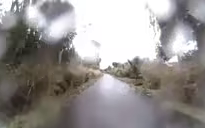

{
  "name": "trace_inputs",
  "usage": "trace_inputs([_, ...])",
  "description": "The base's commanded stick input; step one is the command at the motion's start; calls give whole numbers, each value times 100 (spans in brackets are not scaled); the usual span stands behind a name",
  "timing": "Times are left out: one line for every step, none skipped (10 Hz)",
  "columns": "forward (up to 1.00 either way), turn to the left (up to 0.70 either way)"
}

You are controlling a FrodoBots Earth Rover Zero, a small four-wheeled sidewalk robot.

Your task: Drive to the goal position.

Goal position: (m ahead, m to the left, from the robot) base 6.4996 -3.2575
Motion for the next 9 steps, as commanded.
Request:
trace_inputs([85, 0])
trace_inputs([85, 0])
trace_inputs([85, 0])
trace_inputs([85, 0])
trace_inputs([85, 0])
trace_inputs([85, 0])
trace_inputs([85, 0])
trace_inputs([85, 0])
trace_inputs([85, 0])
